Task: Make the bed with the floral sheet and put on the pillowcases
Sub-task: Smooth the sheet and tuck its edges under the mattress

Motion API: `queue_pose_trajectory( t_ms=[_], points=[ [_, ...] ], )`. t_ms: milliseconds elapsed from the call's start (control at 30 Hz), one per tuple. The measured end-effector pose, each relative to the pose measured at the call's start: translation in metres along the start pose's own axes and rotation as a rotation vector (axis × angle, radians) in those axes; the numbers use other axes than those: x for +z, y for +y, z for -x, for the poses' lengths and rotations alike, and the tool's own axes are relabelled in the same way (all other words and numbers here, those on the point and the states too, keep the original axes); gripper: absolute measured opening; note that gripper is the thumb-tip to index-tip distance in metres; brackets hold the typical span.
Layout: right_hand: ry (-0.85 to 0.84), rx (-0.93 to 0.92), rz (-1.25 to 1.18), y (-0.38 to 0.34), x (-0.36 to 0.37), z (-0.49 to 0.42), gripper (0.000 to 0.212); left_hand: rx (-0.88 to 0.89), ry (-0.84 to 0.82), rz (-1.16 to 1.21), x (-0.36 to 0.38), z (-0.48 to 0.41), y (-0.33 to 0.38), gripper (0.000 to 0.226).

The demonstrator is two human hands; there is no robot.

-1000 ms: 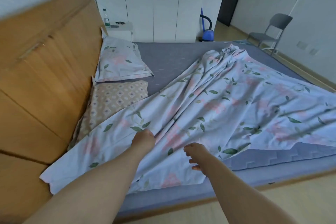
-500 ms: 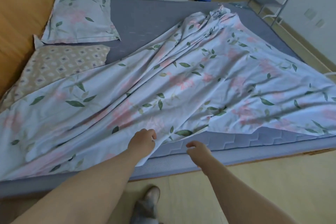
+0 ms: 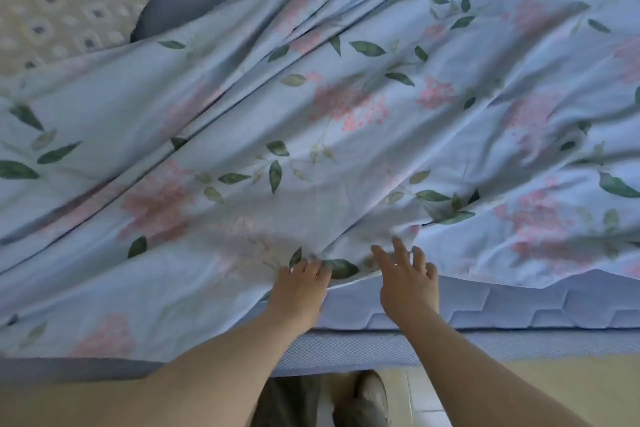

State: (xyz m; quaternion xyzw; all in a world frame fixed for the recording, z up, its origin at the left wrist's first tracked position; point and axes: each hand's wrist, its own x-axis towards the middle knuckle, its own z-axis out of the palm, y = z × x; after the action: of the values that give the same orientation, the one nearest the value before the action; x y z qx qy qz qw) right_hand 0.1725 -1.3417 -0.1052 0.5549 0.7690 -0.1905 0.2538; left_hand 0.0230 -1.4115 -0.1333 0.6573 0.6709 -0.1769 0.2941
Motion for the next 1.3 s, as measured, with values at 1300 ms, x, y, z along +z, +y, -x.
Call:
queue_pose_trajectory(
  t_ms=[1300],
  points=[
    [-0.287,-0.163,-0.36,-0.116,0.013,0.029,0.013,-0.335,-0.035,0.825,0.008,0.102,-0.098,0.032]
  ],
)
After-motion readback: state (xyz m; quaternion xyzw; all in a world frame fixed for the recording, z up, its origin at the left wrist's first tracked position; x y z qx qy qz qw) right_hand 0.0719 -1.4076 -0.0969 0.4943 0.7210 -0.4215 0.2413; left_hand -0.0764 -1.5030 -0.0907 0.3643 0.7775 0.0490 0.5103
